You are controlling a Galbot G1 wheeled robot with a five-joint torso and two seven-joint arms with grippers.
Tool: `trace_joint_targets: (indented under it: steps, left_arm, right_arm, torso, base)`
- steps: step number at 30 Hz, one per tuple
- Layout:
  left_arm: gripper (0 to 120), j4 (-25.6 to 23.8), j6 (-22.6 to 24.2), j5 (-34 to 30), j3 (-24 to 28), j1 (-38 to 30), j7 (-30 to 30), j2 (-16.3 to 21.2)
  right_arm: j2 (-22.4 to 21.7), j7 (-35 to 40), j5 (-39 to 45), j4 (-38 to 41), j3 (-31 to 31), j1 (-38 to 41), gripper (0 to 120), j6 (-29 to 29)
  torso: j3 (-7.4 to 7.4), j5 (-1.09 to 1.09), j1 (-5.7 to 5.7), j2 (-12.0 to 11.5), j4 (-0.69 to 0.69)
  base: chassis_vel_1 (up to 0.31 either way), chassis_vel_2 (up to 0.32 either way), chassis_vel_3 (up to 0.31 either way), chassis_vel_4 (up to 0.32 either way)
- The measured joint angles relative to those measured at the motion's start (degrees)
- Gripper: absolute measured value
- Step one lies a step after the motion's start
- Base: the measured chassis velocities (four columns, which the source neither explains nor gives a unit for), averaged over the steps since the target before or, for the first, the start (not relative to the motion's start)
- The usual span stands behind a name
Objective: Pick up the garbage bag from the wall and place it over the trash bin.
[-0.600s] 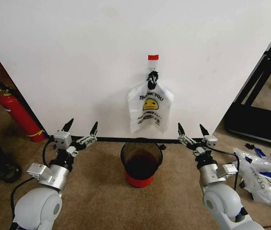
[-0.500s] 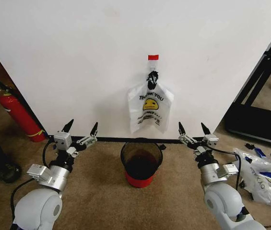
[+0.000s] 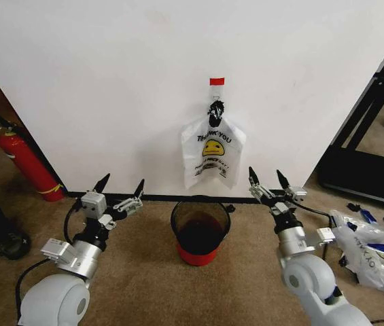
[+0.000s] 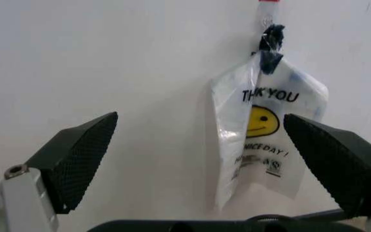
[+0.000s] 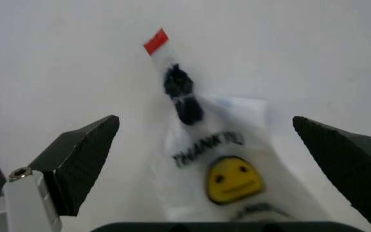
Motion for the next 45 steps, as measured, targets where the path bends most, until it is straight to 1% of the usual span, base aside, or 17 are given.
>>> trace_joint_targets:
  steps: [4, 5, 6, 8, 10, 11, 15, 19, 20, 25, 26, 31, 36, 40, 41, 42, 45]
  left_arm:
    - [100, 0.2, 0.1, 0.5, 0.0, 0.1, 0.2, -0.2]
    - [100, 0.2, 0.1, 0.5, 0.0, 0.1, 0.2, -0.2]
    - [100, 0.2, 0.1, 0.6, -0.1, 0.1, 0.3, -0.2]
    - [100, 0.2, 0.2, 0.7, -0.3, 0.1, 0.3, -0.2]
    - [100, 0.2, 0.5, 0.7, -0.5, -0.1, 0.3, -0.2]
    - [100, 0.2, 0.5, 0.7, -0.5, -0.1, 0.3, -0.2]
    - [100, 0.4, 0.7, 0.7, -0.4, -0.5, 0.4, -0.4]
    - [100, 0.9, 0.8, 0.5, 0.2, -0.9, 0.1, -0.9]
    - [100, 0.9, 0.8, 0.5, 0.2, -0.9, 0.1, -0.9]
    - [100, 1.1, 0.8, 0.4, 0.3, -1.1, 0.0, -0.9]
    - [100, 1.1, 0.8, 0.4, 0.3, -1.1, 0.0, -0.9]
    - [100, 1.1, 0.7, 0.3, 0.3, -1.2, 0.0, -0.9]
    - [100, 1.1, 0.6, 0.3, 0.1, -0.9, 0.0, -0.9]
    - [100, 1.1, 0.4, 0.1, -0.3, -0.5, 0.0, -0.5]
    - [100, 1.1, 0.4, 0.1, -0.3, -0.5, 0.0, -0.5]
    - [100, 1.1, 0.4, 0.1, -0.3, -0.5, 0.0, -0.5]
    - [100, 1.1, 0.2, -0.1, -0.4, -0.5, 0.0, -0.4]
  right_arm:
    - [1.8, -3.5, 13.0, -7.5, -4.3, 8.8, 100, 1.3]
    - [1.8, -3.5, 13.0, -7.5, -4.3, 8.8, 100, 1.3]
    - [2.4, -4.8, 16.9, -10.1, -5.3, 11.2, 100, 1.4]
    - [3.6, -6.6, 21.7, -14.0, -6.6, 14.6, 100, 1.3]
    - [5.1, -8.5, 25.5, -17.8, -7.4, 18.0, 100, 0.7]
    - [5.1, -8.5, 25.5, -17.8, -7.4, 18.0, 100, 0.7]
    - [7.9, -12.3, 30.2, -23.9, -8.2, 23.2, 100, -1.2]
    - [10.5, -16.0, 30.6, -30.2, -8.8, 27.2, 100, -2.3]
    - [10.5, -16.0, 30.6, -30.2, -8.8, 27.2, 100, -2.3]
    - [13.5, -19.2, 29.4, -36.7, -8.7, 30.1, 100, -2.8]
    - [13.5, -19.2, 29.4, -36.7, -8.7, 30.1, 100, -2.8]
    - [16.2, -23.3, 28.8, -43.6, -7.7, 32.7, 100, -3.6]
    - [17.5, -26.4, 28.5, -47.5, -6.8, 34.4, 99, -4.3]
    - [18.6, -27.8, 28.3, -49.2, -6.2, 35.4, 87, -4.6]
    - [18.6, -27.8, 28.3, -49.2, -6.2, 35.4, 87, -4.6]
    - [18.8, -28.0, 28.2, -49.5, -6.1, 35.6, 83, -4.6]
    - [19.7, -28.4, 27.6, -50.0, -5.6, 36.0, 79, -4.6]
  torso:
    - [0.0, -0.01, 0.0, 0.0, 0.01]
    - [0.0, -0.01, 0.0, 0.0, 0.01]
    - [0.0, -0.01, 0.0, 0.0, 0.01]
    - [0.01, 0.0, 0.0, 0.0, 0.01]
    - [0.01, -0.01, 0.0, 0.0, 0.01]
    - [0.01, -0.01, 0.0, 0.0, 0.01]
    - [0.01, -0.01, 0.0, 0.0, 0.0]
    - [0.0, -0.02, 0.0, 0.0, 0.0]
    - [0.0, -0.02, 0.0, 0.0, 0.0]
    - [0.0, -0.02, 0.01, 0.0, 0.01]
    - [0.0, -0.02, 0.01, 0.0, 0.01]
    - [0.0, -0.02, 0.0, 0.0, 0.0]
    - [0.0, -0.02, 0.01, 0.0, -0.01]
    - [0.0, -0.01, 0.01, 0.0, 0.0]
    - [0.0, -0.01, 0.01, 0.0, 0.0]
    - [-0.01, -0.01, 0.0, 0.0, 0.0]
    - [0.0, 0.0, 0.0, 0.0, 0.0]
  base:
    - [0.0, 0.0, 0.0, 0.0]
    - [0.0, 0.0, 0.0, 0.0]
    - [0.0, 0.0, 0.0, 0.0]
    - [0.0, 0.0, 0.0, 0.0]
    - [0.0, 0.0, 0.0, 0.0]
    - [0.0, 0.0, 0.0, 0.0]
    - [0.0, 0.0, 0.0, 0.0]
    - [0.0, 0.0, 0.0, 0.0]
    - [0.0, 0.0, 0.0, 0.0]
    - [0.0, 0.0, 0.0, 0.0]
    - [0.0, 0.0, 0.0, 0.0]
    - [0.0, 0.0, 0.0, 0.0]
    - [0.0, 0.0, 0.0, 0.0]
    - [0.0, 0.0, 0.0, 0.0]
    - [0.0, 0.0, 0.0, 0.0]
    - [0.0, 0.0, 0.0, 0.0]
    - [0.0, 0.0, 0.0, 0.0]
